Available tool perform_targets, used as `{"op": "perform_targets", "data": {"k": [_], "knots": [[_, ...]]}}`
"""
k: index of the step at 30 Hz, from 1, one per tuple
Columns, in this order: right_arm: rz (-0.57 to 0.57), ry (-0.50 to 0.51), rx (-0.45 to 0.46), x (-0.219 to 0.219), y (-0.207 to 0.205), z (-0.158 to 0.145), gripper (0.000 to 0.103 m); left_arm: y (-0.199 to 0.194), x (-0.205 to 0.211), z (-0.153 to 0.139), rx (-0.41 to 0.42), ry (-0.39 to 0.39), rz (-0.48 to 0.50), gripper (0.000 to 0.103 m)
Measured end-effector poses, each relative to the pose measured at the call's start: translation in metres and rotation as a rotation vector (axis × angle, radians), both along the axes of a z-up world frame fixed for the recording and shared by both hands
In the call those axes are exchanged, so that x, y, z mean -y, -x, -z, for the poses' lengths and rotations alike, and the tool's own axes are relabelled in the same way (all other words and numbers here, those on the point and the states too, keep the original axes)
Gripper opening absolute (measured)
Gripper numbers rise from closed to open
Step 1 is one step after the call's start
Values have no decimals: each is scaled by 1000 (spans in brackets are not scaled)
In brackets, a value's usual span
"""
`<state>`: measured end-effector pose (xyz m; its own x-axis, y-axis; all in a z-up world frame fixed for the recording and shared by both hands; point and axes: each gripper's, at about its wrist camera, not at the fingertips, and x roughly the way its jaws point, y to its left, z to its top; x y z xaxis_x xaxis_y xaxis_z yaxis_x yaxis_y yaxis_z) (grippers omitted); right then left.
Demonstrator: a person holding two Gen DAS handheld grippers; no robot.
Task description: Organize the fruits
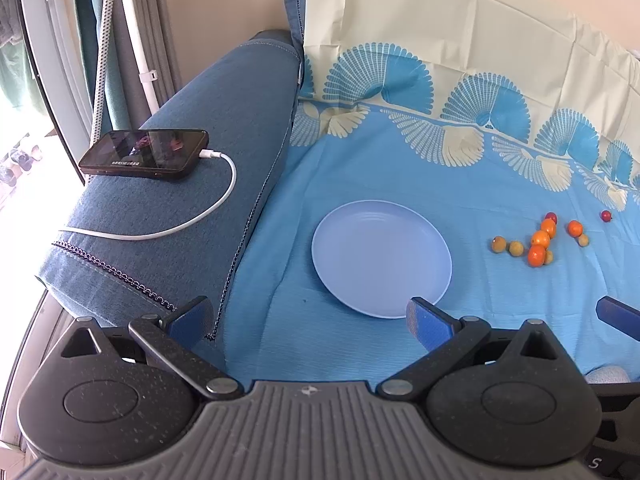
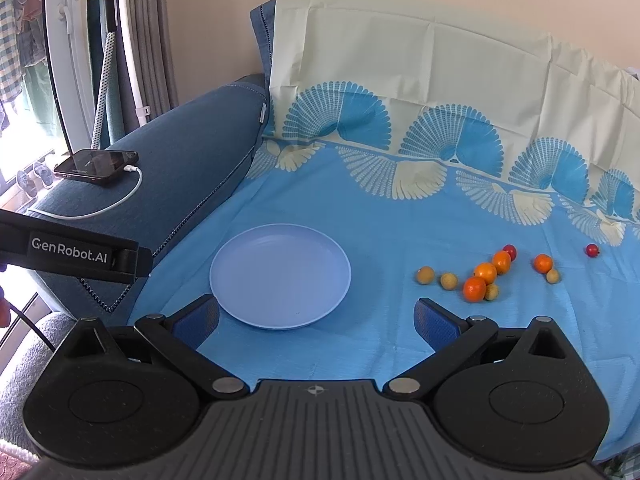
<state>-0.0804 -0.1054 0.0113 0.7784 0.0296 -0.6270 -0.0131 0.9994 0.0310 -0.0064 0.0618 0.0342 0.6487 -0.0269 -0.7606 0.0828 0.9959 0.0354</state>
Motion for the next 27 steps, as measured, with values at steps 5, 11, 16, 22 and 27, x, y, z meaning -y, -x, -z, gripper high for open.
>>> {"op": "perform_targets", "data": {"k": [5,11,16,22,27], "knots": [[-1,2,3,2,0,-2,103,0,-1,3,-5,1,0,103],[-2,-8,2,2,0,-2,103,0,-1,4,-3,-2,3,103],[-2,-19,-7,3,0,-1,103,0,-3,4,-5,-4,6,103],[-2,-51,-16,4,-1,3,103,-1,1,6,-9,-16,4,103],[5,-62,-14,10,-2,8,103,-3,6,8,-23,-33,8,103]]}}
